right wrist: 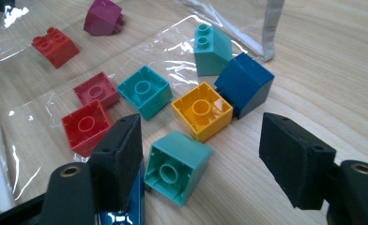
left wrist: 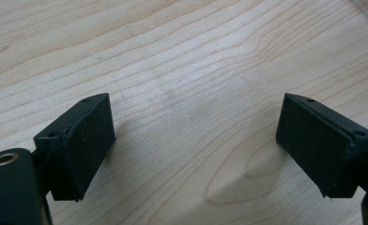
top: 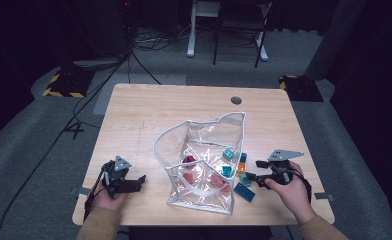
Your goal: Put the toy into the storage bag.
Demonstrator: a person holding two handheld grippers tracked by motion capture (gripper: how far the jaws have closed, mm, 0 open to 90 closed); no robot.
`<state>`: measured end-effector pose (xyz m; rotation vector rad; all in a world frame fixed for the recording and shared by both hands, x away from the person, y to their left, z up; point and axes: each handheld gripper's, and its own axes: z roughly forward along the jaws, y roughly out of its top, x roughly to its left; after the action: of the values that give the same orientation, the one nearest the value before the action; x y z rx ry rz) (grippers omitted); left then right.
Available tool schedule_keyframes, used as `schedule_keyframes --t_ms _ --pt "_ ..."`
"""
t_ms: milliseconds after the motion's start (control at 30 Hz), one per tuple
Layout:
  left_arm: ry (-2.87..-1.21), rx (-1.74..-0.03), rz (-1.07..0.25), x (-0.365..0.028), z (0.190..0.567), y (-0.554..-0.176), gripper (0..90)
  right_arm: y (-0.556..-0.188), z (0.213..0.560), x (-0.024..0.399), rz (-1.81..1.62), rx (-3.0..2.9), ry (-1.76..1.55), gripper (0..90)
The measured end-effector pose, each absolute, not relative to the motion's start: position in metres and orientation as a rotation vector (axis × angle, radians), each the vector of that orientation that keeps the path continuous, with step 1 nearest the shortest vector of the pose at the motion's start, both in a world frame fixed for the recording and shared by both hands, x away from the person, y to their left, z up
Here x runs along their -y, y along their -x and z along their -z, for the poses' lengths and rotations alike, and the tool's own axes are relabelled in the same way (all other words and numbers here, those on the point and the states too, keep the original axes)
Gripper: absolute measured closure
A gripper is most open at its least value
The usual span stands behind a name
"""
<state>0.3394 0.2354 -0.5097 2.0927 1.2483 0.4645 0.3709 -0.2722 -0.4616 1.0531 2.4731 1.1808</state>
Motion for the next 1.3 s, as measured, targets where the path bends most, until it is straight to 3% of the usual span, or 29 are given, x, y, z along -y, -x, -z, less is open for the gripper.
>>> schedule_keyframes --t_ms 567,700,833,1300 --pt "-2.093 -1.248 -0.465 -0.235 0.51 -0.339 12.1 -0.38 0.49 0.262 -1.113 -2.476 -1.095 32.3" --pt "-2.094 -1.248 -0.465 -0.235 0.51 -0.339 12.1 -0.381 0.49 0.271 -1.083 -2.471 -1.106 38.0" --pt "-2.093 -1.247 -0.465 -0.235 0.51 -0.339 12.1 -0.382 0.491 0.278 -1.055 -2.49 -1.099 55.9" --pt "-2.093 -1.248 -0.464 -0.235 0.51 -0.339 12.1 -0.378 0.466 0.284 -1.091 -2.461 -1.06 58.8"
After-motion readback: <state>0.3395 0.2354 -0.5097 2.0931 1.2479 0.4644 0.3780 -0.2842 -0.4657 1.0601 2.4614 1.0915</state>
